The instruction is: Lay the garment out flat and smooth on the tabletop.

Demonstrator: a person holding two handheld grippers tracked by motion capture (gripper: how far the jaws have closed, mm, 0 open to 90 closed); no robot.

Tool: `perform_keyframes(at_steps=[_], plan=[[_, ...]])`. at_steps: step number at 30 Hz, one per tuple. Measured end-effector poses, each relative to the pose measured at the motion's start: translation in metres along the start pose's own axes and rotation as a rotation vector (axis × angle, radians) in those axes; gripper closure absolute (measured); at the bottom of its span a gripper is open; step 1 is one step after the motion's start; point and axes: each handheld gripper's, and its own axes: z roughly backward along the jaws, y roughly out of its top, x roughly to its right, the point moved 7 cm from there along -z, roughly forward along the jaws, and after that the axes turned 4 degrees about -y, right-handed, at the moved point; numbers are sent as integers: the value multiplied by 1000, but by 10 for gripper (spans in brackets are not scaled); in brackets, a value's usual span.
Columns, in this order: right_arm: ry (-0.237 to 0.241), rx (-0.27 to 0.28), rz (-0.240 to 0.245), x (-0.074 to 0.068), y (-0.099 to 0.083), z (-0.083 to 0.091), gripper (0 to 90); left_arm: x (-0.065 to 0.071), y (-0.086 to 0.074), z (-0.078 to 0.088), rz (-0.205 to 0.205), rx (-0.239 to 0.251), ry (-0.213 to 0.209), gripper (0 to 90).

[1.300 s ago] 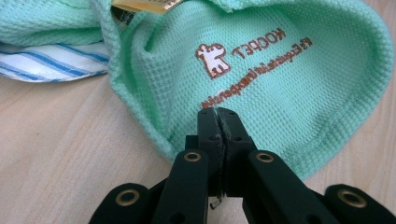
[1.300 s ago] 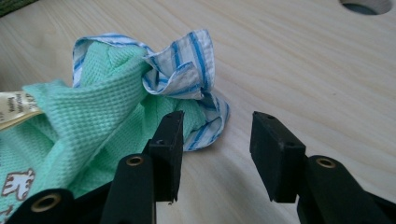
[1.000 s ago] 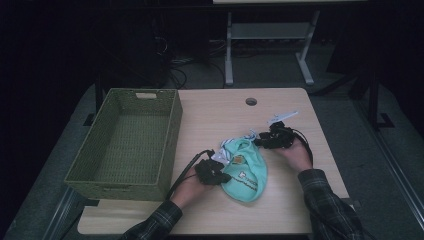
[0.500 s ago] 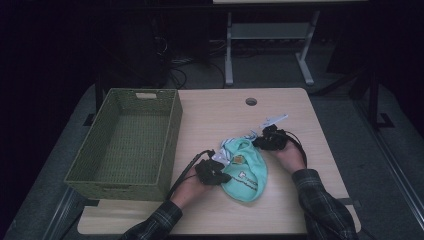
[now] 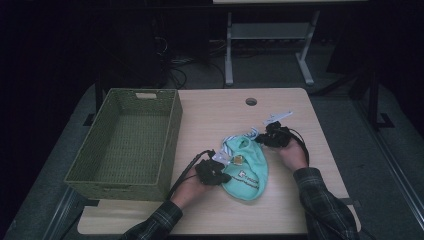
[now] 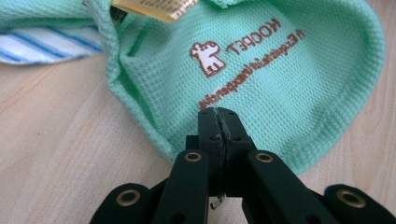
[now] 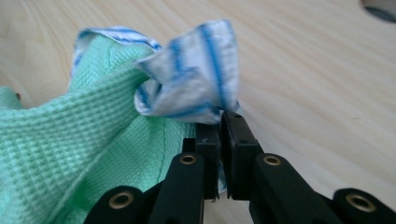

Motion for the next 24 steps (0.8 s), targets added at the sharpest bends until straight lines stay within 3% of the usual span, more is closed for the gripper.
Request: perform_keyframes(at_steps=[4,10,17,24], plan=[[-30,9,-8,8,1,8,853,-1,0,1,-16,-14,6,887],[-68,22,-45,25,-5,21,853,0,0,0,-8,-9,6,888],[-96,11,-83,39,-22,28,853,1,0,0,-6,-8,13,889],[-108,-23,-134,45,-44,25,851,1,-1,1,-7,-16,13,890]])
